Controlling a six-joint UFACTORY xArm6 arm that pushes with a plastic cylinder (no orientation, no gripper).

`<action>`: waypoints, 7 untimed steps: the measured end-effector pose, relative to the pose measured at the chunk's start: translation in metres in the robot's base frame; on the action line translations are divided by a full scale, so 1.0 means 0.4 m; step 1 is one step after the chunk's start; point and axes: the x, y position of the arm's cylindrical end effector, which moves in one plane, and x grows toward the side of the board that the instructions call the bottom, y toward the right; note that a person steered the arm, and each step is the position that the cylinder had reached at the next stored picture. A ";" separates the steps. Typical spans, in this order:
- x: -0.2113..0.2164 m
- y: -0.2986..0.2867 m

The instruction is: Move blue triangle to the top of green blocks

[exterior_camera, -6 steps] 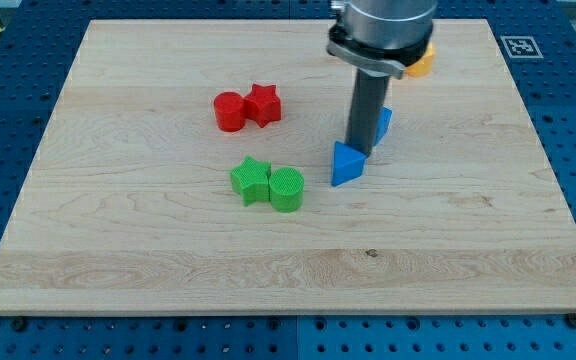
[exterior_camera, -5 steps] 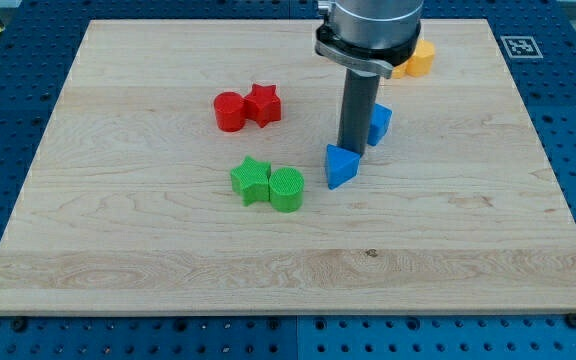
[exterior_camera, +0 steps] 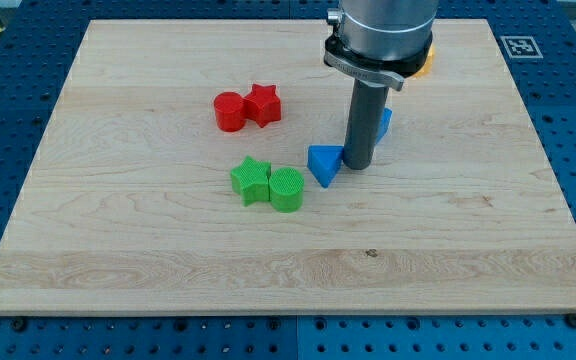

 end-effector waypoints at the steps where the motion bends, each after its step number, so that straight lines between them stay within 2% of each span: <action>1: 0.000 0.033; 2: 0.037 0.060; 5: -0.018 -0.138; 7: -0.081 -0.175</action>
